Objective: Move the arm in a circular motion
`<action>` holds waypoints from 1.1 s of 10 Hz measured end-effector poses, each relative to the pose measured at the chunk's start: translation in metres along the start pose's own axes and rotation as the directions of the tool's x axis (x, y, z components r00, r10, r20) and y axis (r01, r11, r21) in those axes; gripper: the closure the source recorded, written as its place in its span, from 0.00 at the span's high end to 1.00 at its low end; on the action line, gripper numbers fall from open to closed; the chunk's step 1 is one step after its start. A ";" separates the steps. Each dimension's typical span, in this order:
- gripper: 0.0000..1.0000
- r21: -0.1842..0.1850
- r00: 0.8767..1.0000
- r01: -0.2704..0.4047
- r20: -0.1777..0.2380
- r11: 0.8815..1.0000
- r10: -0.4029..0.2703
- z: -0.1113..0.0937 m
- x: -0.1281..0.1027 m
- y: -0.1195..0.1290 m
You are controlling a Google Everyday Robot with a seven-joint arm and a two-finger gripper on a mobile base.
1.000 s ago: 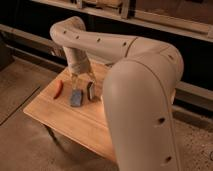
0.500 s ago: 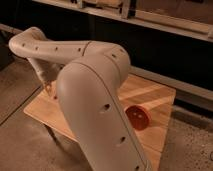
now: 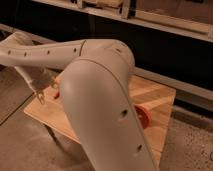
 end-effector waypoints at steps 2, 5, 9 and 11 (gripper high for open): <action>0.65 -0.012 0.997 -0.068 0.028 0.998 0.068 -0.003 0.035 -0.031; 0.65 -0.032 0.977 -0.207 0.047 0.978 0.208 0.000 0.093 -0.088; 0.65 -0.053 0.920 -0.391 0.006 0.919 0.392 0.016 0.122 -0.165; 0.65 -0.041 0.900 -0.437 -0.024 0.899 0.436 0.023 0.100 -0.191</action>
